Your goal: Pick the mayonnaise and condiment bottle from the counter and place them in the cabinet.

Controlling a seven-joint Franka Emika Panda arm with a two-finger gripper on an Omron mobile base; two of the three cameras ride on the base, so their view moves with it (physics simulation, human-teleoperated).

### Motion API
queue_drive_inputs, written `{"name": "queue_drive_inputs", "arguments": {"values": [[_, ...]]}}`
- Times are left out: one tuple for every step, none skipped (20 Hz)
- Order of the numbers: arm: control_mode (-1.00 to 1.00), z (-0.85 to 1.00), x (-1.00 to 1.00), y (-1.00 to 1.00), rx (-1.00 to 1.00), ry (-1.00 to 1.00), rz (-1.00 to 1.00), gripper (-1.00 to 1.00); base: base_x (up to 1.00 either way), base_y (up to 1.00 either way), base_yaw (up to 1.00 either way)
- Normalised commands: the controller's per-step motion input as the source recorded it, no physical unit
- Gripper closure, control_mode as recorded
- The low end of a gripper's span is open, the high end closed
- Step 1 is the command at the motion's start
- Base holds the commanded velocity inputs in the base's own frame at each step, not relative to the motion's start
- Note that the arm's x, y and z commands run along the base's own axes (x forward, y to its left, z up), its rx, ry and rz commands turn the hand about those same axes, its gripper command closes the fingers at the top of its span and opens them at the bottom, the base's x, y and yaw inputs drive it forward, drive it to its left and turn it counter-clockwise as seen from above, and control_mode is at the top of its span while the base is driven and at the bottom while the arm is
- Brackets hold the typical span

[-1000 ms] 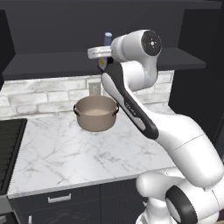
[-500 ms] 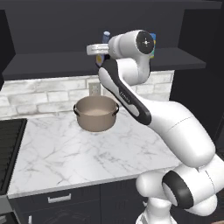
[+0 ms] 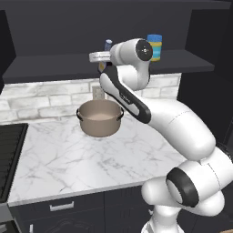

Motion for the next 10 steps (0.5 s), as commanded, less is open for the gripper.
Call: {"name": "queue_drive_inputs", "arguments": {"values": [[-1.00, -0.16, 0.38, 0.00, 0.00, 0.00, 0.00, 1.00, 0.00, 0.00, 0.00], [-1.00, -0.10, 0.33, 0.00, 0.00, 0.00, 0.00, 1.00, 0.00, 0.00, 0.00], [-1.00, -0.09, 0.31, 0.00, 0.00, 0.00, 0.00, 1.00, 0.00, 0.00, 0.00], [-1.00, -0.04, 0.34, 0.00, 0.00, 0.00, 0.00, 1.00, 0.00, 0.00, 0.00], [-1.00, -0.06, 0.36, 0.00, 0.00, 0.00, 0.00, 1.00, 0.00, 0.00, 0.00], [-1.00, -0.01, 0.44, 0.00, 0.00, 0.00, 0.00, 1.00, 0.00, 0.00, 0.00], [-1.00, -0.06, 0.46, 0.00, 0.00, 0.00, 0.00, 1.00, 0.00, 0.00, 0.00], [-1.00, -0.03, 0.46, 0.00, 0.00, 0.00, 0.00, 1.00, 0.00, 0.00, 0.00], [-1.00, 0.00, 0.48, 0.00, 0.00, 0.00, 0.00, 1.00, 0.00, 0.00, 0.00], [-1.00, 0.00, 0.46, 0.00, 0.00, 0.00, 0.00, 1.00, 0.00, 0.00, 0.00]]}}
